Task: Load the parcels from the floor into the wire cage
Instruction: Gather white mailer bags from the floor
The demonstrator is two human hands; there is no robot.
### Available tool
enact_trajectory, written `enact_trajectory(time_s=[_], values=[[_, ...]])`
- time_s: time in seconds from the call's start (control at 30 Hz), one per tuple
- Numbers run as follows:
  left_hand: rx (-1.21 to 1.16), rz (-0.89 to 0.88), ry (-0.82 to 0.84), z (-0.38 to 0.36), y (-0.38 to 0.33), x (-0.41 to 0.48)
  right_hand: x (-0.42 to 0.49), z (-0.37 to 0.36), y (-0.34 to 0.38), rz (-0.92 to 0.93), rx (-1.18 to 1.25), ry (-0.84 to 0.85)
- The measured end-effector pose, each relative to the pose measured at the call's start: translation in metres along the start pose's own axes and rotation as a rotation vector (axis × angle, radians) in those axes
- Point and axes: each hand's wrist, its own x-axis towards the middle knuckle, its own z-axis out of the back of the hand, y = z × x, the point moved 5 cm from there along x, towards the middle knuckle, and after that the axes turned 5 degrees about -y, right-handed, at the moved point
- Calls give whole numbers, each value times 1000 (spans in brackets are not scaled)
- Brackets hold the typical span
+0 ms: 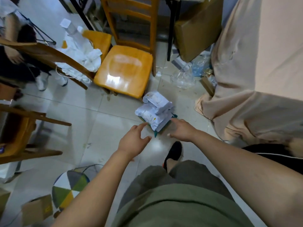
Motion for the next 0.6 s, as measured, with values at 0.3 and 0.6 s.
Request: enact_trajectory(time_s=[0.3,0.6], values=[[-70,89,109,-4,23,123,175,37,-2,-112,-108,15],[-55,-33,249,-43,79,252,345,30,-7,-219,-79,15]])
